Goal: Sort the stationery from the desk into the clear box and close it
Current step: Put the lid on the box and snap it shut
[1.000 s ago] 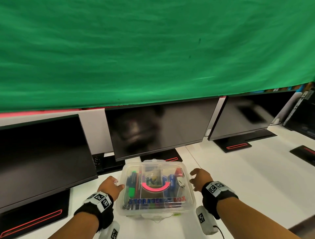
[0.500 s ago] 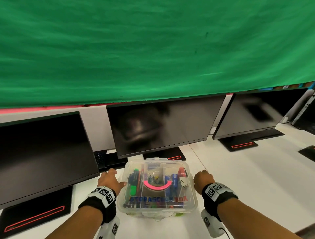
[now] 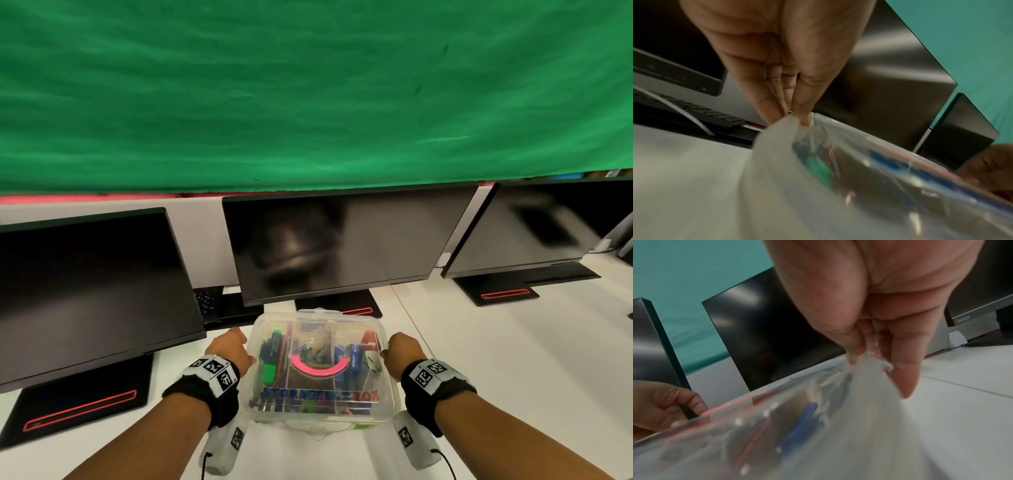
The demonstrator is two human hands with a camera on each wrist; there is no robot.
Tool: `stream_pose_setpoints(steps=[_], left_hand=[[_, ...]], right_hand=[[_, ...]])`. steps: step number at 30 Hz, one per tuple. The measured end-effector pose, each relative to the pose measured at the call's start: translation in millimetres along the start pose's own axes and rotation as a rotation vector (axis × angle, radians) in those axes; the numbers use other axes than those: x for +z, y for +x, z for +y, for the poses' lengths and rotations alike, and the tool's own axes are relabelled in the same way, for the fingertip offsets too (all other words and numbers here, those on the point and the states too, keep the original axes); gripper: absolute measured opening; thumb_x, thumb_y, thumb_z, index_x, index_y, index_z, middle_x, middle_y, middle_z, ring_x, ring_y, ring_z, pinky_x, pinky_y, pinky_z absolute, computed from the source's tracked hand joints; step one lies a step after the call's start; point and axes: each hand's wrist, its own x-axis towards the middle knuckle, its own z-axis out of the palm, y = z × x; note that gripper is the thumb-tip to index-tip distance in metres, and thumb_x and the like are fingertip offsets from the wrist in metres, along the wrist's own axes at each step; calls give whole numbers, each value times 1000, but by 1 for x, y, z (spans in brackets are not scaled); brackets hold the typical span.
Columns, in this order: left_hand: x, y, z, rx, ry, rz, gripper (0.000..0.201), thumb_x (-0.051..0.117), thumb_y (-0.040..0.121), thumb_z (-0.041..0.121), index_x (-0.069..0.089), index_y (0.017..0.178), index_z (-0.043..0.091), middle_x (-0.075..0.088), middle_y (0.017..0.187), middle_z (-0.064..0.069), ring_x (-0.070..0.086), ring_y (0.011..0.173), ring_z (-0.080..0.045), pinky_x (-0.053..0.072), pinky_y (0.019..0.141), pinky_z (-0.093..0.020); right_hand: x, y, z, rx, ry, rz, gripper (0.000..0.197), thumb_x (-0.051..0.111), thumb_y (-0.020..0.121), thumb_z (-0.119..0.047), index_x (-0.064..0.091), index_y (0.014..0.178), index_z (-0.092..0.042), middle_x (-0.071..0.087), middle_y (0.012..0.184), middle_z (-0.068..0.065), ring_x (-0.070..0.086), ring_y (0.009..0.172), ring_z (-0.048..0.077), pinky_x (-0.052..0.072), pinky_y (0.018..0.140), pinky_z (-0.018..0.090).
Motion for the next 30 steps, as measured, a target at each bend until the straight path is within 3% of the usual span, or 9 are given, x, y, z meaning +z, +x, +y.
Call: stream_pose_setpoints(steps=[5,9,12,14,17,19,22,26,30], left_hand=[[-2,-6,-1,-45,-57,-89,49,75,74,27,52,115,15,65,114,-7,66,101,-23,54,90,-32],[1,-15,0,-100,-182,-143,49,76,73,17,51,115,10,62,95,-8,65,73,-24,59,79,-33],[4,-23,0,-101,-174,-187,53,74,75,18,47,120,11,61,91,-7,61,68,-22,58,78,-32],[4,-32,5,-55,-36,-160,53,68,80,22,42,125,11,60,111,-10,61,87,-25,52,85,-32],[7,-43,12,113,161,4,57,58,82,17,37,134,16,42,134,-10,48,123,-27,43,101,-33],[13,-51,21,312,120,34,60,58,82,19,37,138,20,36,141,-6,41,130,-23,38,108,-30],[30,-70,35,517,155,-53,73,63,81,45,33,143,22,30,149,-2,31,138,-19,28,116,-26],[58,-81,47,503,275,-144,102,58,63,76,13,145,36,6,159,4,4,148,-23,3,120,-50],[61,-81,53,414,300,-208,109,61,62,76,3,146,38,-8,160,5,-13,147,-26,-9,116,-55]], right_hand=[[-9,12,-3,-47,-8,-33,26,53,94,-24,59,112,-5,64,119,11,62,108,25,49,89,27],[-22,16,-4,-139,-50,-70,32,51,95,-24,56,122,-7,59,127,11,58,116,25,46,96,28],[-32,20,-6,-208,-61,-117,36,53,94,-22,52,126,-8,58,129,12,59,115,26,49,97,31],[-38,27,-11,-233,-125,-167,37,57,92,-23,53,125,-8,59,127,12,61,112,26,51,95,32],[-41,34,-25,-337,-261,-143,42,60,87,-40,56,119,-12,62,123,8,61,109,25,49,91,31],[-39,39,-36,-423,-301,-101,58,65,81,-44,50,127,-12,54,130,9,54,118,25,46,98,33],[-32,41,-55,-621,-332,-144,71,68,79,-30,36,141,-14,38,146,9,40,133,27,36,111,35],[-24,37,-75,-827,-415,-256,77,73,76,-29,36,141,-12,44,142,11,43,130,27,35,111,33],[-24,48,-78,-801,-483,-263,88,79,67,-44,37,139,-15,47,137,10,46,125,29,39,106,37]])
